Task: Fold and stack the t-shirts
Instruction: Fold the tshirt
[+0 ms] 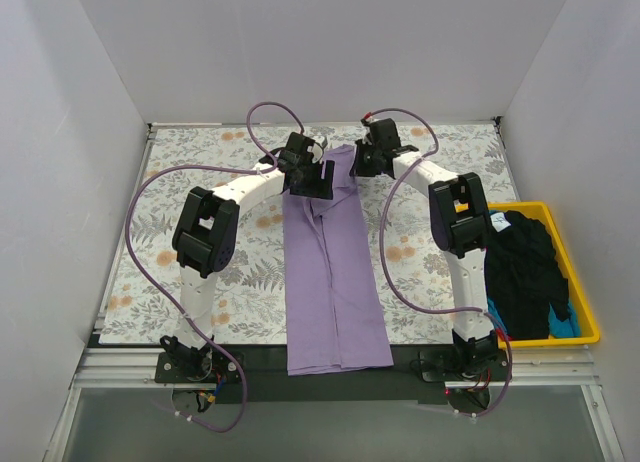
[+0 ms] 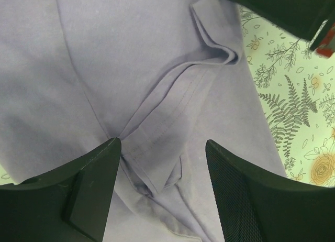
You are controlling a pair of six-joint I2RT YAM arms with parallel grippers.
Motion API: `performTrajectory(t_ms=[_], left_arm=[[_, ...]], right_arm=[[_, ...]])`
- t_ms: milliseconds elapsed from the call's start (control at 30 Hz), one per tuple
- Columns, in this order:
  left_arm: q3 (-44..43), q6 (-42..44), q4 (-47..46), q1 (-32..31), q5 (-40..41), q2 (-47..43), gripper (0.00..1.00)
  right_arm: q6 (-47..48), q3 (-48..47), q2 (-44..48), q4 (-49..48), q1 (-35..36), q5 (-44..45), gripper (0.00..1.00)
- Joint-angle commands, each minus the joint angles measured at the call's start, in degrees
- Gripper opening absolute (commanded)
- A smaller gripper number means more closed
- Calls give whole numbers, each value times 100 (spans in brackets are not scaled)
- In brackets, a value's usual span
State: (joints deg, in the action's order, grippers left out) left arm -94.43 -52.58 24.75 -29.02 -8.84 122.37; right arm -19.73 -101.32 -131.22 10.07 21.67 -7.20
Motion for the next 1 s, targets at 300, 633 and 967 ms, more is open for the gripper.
performTrajectory(t_ms=[300, 633, 967], left_arm=[[22, 1091, -797, -43, -469, -117, 65], [-269, 1101, -814, -34, -583, 367, 57], [-286, 819, -656, -60, -1005, 499, 55]], right_arm=[[-646, 323, 413, -831, -418, -1064, 1], [-647, 516, 290, -945, -444, -1275, 1], [-655, 595, 290, -1191, -453, -1301, 1]])
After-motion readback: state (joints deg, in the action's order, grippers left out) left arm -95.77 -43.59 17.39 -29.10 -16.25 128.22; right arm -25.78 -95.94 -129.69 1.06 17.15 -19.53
